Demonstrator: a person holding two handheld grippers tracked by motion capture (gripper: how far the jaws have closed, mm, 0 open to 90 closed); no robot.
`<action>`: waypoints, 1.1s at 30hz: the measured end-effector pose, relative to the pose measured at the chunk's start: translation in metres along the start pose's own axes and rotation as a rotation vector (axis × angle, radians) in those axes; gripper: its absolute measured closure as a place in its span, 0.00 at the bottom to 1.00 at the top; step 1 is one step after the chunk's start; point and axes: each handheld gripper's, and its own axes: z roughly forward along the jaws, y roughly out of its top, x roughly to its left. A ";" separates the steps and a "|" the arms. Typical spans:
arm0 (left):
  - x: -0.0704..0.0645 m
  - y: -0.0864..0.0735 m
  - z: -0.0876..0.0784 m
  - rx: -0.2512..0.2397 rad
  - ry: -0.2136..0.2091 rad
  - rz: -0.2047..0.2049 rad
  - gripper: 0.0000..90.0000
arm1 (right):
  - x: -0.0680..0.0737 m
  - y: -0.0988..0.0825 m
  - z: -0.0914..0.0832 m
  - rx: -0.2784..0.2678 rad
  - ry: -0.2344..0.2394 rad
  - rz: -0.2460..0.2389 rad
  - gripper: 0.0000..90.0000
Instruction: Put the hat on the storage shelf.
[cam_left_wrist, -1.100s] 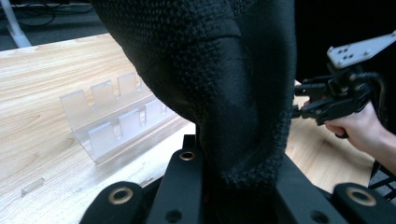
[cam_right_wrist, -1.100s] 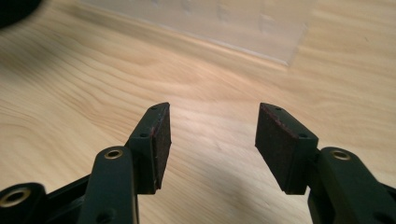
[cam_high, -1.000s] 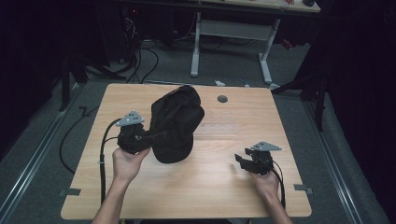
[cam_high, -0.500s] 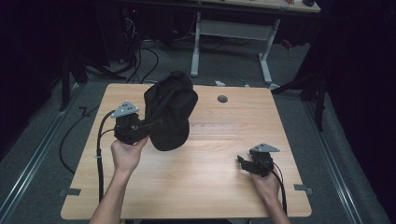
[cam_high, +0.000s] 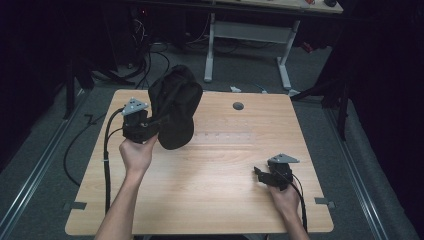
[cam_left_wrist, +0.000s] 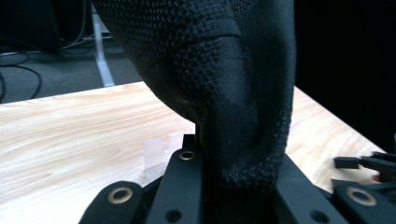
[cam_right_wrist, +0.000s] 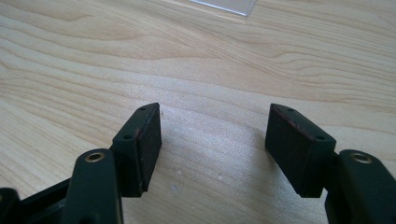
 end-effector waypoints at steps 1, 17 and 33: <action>0.000 0.000 0.001 -0.002 0.008 0.008 0.95 | 0.000 0.000 0.000 -0.001 0.000 -0.002 0.40; 0.010 -0.005 0.023 -0.022 0.109 0.037 0.95 | 0.000 0.000 0.000 0.000 -0.001 -0.001 0.40; 0.004 -0.023 0.050 -0.038 0.173 0.131 0.94 | 0.002 0.000 0.000 -0.007 -0.014 -0.020 0.40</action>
